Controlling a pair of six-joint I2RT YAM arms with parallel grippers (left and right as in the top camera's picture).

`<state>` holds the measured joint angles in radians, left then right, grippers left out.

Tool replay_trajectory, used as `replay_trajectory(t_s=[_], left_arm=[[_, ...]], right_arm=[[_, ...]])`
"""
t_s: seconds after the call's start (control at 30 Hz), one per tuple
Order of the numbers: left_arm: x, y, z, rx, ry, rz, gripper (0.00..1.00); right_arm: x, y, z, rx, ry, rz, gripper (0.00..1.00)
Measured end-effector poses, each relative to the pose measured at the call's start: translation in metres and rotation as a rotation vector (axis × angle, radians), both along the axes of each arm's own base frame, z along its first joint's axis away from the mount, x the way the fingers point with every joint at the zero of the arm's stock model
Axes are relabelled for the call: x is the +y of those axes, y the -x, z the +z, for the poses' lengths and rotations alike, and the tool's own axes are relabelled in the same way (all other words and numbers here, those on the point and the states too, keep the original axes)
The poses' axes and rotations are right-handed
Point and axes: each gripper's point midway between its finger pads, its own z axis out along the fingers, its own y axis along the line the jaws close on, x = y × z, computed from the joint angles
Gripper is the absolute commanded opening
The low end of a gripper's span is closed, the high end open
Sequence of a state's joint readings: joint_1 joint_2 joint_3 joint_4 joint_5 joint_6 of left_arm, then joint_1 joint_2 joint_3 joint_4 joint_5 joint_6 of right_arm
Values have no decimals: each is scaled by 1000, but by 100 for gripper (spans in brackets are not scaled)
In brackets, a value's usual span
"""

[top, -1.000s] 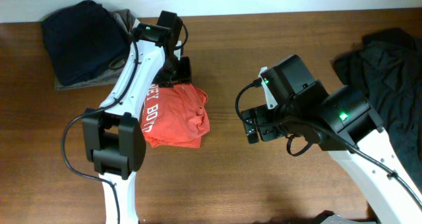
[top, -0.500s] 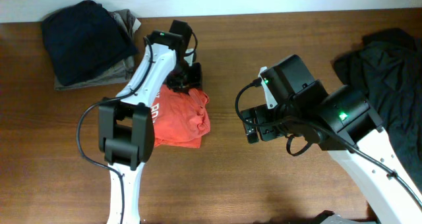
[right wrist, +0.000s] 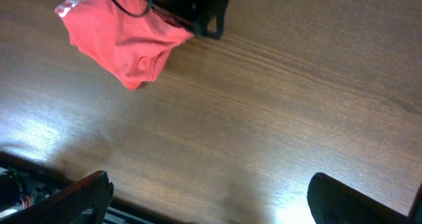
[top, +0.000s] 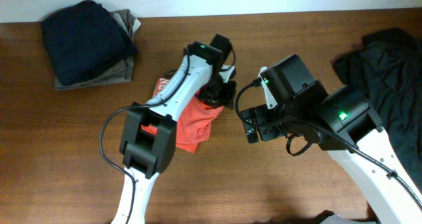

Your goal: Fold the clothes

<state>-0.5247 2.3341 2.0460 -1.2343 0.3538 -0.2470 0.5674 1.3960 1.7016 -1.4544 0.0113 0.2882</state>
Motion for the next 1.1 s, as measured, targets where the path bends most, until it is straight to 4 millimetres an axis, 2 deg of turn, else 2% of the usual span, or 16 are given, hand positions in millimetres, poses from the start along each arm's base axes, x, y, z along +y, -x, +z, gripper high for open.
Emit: replay_trajectory(t_s=[0.13, 0.27, 0.33, 0.37, 0.43, 0.57, 0.6, 0.67, 0.9, 1.1], left_arm=[[-3, 20, 3, 49, -23, -41, 35], [4, 27, 9, 73, -55, -47, 36], [9, 30, 18, 78, -71, -46, 37], [11, 32, 22, 80, -75, -45, 40], [17, 38, 40, 86, -87, -45, 41], [38, 59, 60, 134, -167, -53, 41], [45, 64, 65, 142, -194, -55, 44], [58, 64, 68, 120, -259, -60, 46], [89, 37, 55, -8, -423, -54, 46], [111, 38, 14, 16, -500, -47, 45]], right_arm=[[0, 0, 0, 0, -1, 0, 99], [0, 0, 0, 0, -1, 0, 99], [0, 0, 0, -1, -2, 0, 99], [1, -1, 1, -4, -3, 0, 99], [2, -2, 1, -10, -8, 0, 99], [2, -3, 2, -13, -9, 0, 99], [2, -3, 2, -13, -9, 0, 99], [2, -3, 1, -11, -8, 0, 99], [4, -5, -7, 20, 7, 2, 99], [5, -5, -10, 32, 11, 3, 99]])
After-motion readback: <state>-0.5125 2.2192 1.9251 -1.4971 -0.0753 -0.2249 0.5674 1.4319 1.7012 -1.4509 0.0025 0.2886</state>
